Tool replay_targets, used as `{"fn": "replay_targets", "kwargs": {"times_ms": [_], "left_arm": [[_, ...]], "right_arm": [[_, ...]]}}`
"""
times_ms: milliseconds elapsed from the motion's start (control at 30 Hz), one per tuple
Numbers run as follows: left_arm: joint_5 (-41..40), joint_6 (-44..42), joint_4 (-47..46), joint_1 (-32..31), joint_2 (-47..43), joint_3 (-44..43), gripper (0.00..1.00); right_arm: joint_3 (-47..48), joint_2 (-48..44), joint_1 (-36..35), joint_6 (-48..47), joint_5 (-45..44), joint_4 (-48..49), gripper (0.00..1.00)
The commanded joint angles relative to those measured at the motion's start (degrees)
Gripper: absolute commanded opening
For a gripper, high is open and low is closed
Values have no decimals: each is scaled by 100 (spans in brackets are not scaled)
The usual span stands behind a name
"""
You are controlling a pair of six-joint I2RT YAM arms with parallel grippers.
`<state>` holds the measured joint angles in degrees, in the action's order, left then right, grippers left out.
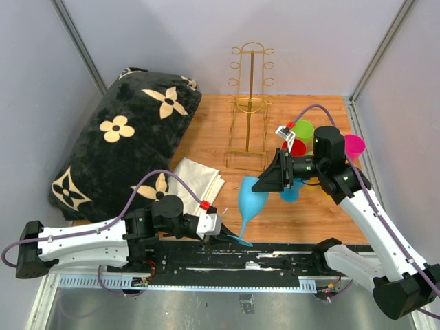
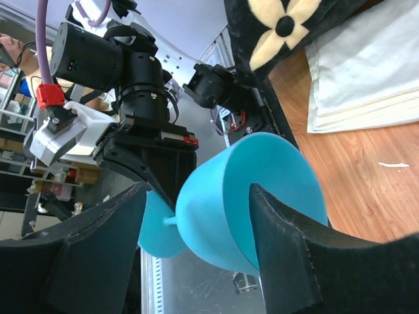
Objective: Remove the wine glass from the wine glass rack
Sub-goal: Place the wine glass at the center of the board.
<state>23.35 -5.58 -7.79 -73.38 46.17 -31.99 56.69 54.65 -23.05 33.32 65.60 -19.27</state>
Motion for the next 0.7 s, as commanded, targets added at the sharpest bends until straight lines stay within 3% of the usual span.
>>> {"fn": "replay_targets", "kwargs": {"times_ms": [0, 67, 267, 333, 567, 667], "left_arm": [[-478, -315, 444, -4, 91, -287, 1], [-602, -285, 390, -3, 36, -246, 0], [-846, -119, 308, 0, -126, -122, 1], [-852, -50, 322, -1, -128, -115, 3], [-909, 360, -240, -5, 153, -267, 48], [-1062, 411, -222, -3, 306, -363, 65]], "right_arm": [[27, 21, 55, -73, 909, 9, 62], [19, 43, 55, -106, 995, -2, 54], [-16, 51, 53, -125, 926, -33, 9], [-4, 30, 53, -119, 838, -35, 1], [28, -235, 47, -213, 263, -43, 1], [149, -419, 39, -653, -425, -556, 1]]}}
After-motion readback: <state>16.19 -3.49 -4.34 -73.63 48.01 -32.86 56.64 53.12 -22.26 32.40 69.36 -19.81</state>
